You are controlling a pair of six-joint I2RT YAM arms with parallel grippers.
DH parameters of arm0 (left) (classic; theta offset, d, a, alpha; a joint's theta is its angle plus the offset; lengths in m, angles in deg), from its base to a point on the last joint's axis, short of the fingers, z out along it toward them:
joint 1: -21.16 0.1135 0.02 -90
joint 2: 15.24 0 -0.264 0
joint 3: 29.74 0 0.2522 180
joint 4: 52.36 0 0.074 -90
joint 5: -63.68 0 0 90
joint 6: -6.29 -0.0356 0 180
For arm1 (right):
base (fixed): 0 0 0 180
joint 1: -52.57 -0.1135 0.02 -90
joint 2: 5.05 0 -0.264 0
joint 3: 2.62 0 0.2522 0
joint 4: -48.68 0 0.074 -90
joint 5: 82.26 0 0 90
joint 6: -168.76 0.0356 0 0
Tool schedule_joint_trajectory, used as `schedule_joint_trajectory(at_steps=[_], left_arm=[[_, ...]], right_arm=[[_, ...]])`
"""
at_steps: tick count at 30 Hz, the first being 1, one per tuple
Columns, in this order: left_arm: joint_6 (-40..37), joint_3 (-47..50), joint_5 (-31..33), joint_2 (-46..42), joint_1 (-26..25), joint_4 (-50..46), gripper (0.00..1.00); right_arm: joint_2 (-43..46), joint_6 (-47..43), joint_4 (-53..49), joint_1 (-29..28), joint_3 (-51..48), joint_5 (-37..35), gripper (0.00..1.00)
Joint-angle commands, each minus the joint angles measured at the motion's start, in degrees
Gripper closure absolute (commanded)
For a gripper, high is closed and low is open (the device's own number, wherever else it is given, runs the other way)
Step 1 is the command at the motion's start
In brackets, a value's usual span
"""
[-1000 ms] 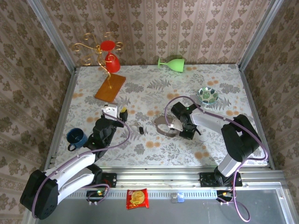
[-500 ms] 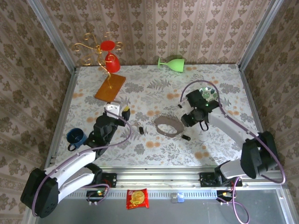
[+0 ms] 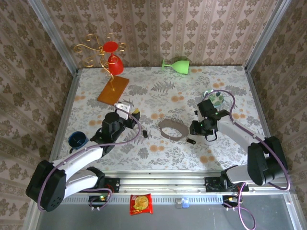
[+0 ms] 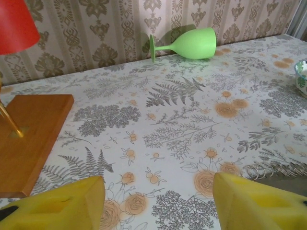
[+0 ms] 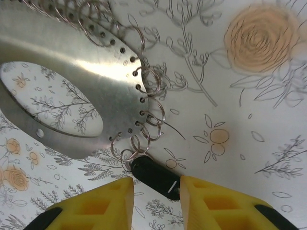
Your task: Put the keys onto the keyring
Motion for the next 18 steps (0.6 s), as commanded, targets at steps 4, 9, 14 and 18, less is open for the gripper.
schedule_joint_trajectory(at_steps=[4, 9, 14, 18], left_arm=[[2.8, -1.8, -3.3, 0.3, 0.5, -1.1, 0.39], [3.0, -2.2, -5.2, 1.2, 0.5, -1.2, 0.4], [4.0, -2.4, -5.5, 2.0, 0.4, -1.1, 0.4], [4.2, -2.4, -5.5, 2.1, 0.4, -1.3, 0.41]], right_arm=[[-2.6, 5.2, 5.9, 0.4, -2.9, 3.9, 0.67], [-3.4, 6.6, 8.6, 1.2, -4.3, 3.8, 0.67], [-3.7, 7.0, 10.8, 2.3, -5.6, 5.2, 0.67], [-4.7, 6.5, 11.0, 2.3, -5.7, 6.6, 0.72]])
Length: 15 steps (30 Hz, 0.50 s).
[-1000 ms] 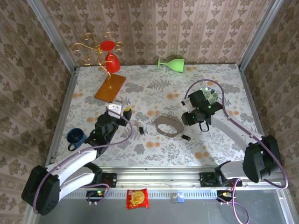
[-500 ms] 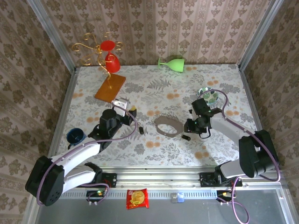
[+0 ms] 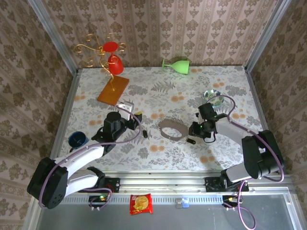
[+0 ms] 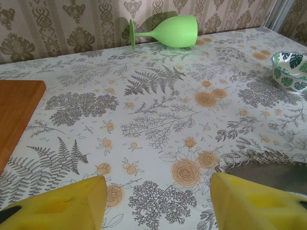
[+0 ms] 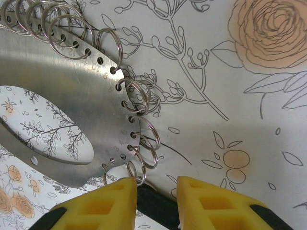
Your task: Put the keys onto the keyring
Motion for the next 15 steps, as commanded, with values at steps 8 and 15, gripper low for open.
schedule_joint_trajectory(at_steps=[8, 15], left_arm=[[1.4, -2.0, -0.8, 0.2, 0.4, -1.0, 0.42], [1.4, -2.0, -0.7, 0.1, 0.3, -0.9, 0.42]], right_arm=[[-2.3, 0.6, 2.2, 0.2, -1.0, 3.8, 0.8], [-3.7, 0.3, 2.6, -0.2, -0.6, 4.7, 0.8]])
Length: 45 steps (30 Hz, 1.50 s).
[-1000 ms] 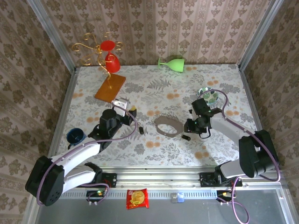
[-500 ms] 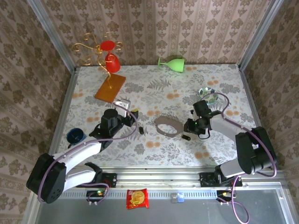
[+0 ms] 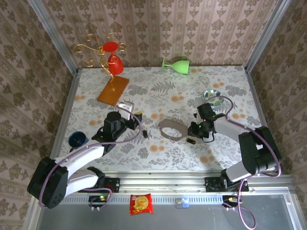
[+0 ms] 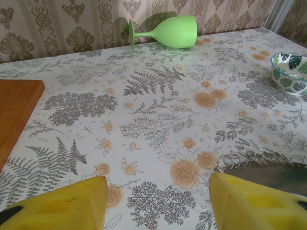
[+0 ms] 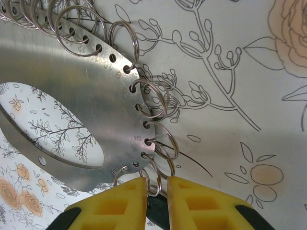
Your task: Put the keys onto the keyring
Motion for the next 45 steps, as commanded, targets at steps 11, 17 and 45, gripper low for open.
schedule_joint_trajectory(at_steps=[11, 17, 45], left_arm=[[1.0, -1.7, -0.4, -0.2, 0.3, -0.8, 0.42], [1.1, -1.6, -0.5, -0.2, 0.3, -0.7, 0.42], [-0.3, -1.1, 0.8, -1.7, 0.3, -2.1, 0.43]], right_arm=[[-2.8, 0.5, 1.5, -0.4, -0.2, 1.3, 0.78], [-3.0, 1.0, 2.6, -0.5, 0.0, 1.8, 0.78], [-4.5, -9.2, -11.9, -8.6, 9.2, -15.1, 0.97]])
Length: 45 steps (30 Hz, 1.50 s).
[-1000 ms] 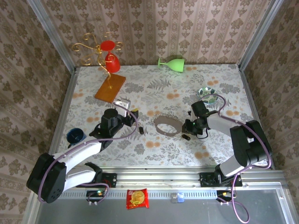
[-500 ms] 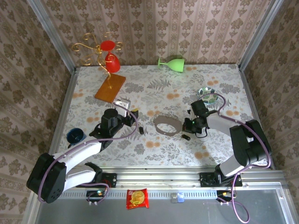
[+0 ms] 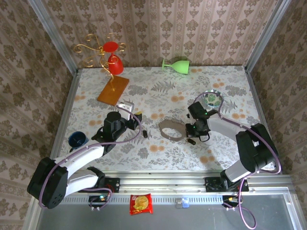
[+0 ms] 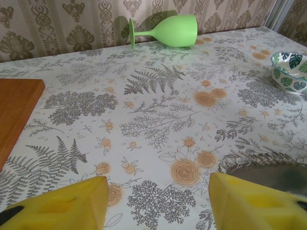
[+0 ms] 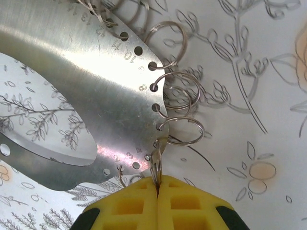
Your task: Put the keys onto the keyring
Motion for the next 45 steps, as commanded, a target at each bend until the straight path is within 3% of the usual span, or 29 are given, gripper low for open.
schedule_joint_trajectory(at_steps=[1, 10, 25, 31, 41, 45], left_arm=[[-0.3, -1.1, 0.9, -1.5, 0.3, -1.5, 0.43], [-0.3, -0.6, 1.1, -1.8, 0.3, -1.2, 0.42], [-0.3, -0.2, 1.2, -2.1, 0.3, -1.1, 0.43], [-0.4, -0.2, 1.1, -2.2, 0.4, -1.2, 0.42], [-0.4, -0.3, 1.1, -2.2, 0.3, -1.1, 0.42], [-0.4, -0.1, 1.1, -2.4, 0.3, -1.1, 0.43]], right_arm=[[-2.1, -1.4, -3.2, -1.2, 2.4, -3.9, 0.94], [-3.8, -1.2, -2.9, -2.1, 4.5, -4.5, 0.83], [-6.5, -1.2, -3.5, -2.4, 6.2, -4.2, 0.83], [-4.6, -0.8, -4.3, -2.5, 6.8, -4.2, 0.8], [-1.0, 0.6, -1.9, -0.6, 6.6, 3.1, 0.79], [-1.1, 0.5, -3.1, 0.0, 6.8, 0.8, 0.8]])
